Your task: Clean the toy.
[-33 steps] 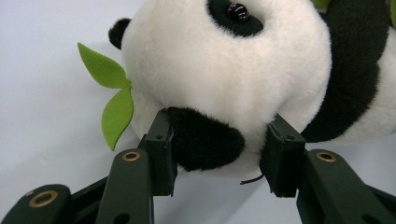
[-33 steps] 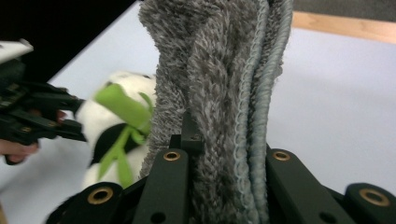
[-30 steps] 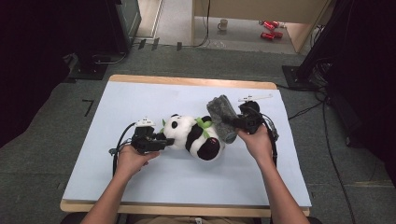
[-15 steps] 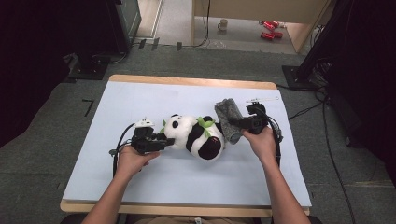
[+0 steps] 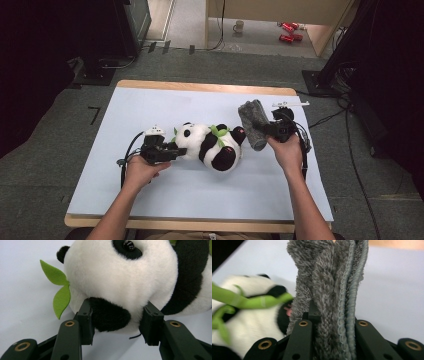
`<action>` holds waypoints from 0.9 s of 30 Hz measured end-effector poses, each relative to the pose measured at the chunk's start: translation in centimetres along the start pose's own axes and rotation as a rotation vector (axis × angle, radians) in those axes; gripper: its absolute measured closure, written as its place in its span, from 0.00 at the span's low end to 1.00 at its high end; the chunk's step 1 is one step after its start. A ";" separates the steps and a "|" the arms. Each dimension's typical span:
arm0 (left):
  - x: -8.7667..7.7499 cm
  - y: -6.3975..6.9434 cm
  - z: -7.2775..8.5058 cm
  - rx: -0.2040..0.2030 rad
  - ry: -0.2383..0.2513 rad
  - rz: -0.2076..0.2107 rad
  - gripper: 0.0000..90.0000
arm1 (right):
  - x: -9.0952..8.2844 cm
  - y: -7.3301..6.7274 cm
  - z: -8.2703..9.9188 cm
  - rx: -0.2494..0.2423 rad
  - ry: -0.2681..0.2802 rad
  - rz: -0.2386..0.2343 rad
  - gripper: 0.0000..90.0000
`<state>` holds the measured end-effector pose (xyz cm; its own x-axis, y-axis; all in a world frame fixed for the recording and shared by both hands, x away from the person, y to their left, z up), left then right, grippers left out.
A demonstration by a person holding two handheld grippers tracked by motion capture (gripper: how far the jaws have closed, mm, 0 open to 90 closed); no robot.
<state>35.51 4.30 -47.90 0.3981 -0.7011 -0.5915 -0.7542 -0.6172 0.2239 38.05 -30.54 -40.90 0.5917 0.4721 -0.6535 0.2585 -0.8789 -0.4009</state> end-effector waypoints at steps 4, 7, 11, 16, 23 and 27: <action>0.0 0.0 0.0 -0.002 0.001 0.000 0.59 | -0.4 -2.5 -0.3 -0.054 0.021 -0.062 0.87; 0.0 0.0 0.0 -0.002 0.000 -0.001 0.59 | 0.3 -4.2 0.2 -0.087 -0.009 -0.098 0.87; 0.0 0.0 0.1 -0.010 -0.008 0.003 0.59 | 1.8 -5.8 1.4 -0.134 -0.064 -0.127 0.87; 0.2 -0.1 0.2 -0.013 -0.030 0.005 0.60 | 3.1 -6.4 3.3 -0.173 -0.091 -0.099 0.87; 0.3 0.1 0.2 -0.011 -0.041 0.000 0.61 | 2.6 -5.3 5.1 -0.204 -0.083 -0.079 0.87; 0.3 0.2 0.2 -0.008 -0.041 -0.003 0.60 | 2.1 -4.2 6.3 -0.213 -0.095 -0.072 0.87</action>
<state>35.43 4.03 -48.21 0.3787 -0.6841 -0.6234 -0.7487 -0.6224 0.2281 33.43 -25.37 -44.63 0.4941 0.5291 -0.6899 0.4582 -0.8328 -0.3106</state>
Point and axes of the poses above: each handheld gripper's, and its own axes: x roughly forward along the jaws, z roughly out of its underside, y roughly to its right, the point moved 4 cm from there along x, roughly forward along the jaws, and after that the axes turned 9 degrees about x, right-handed, at the moved point
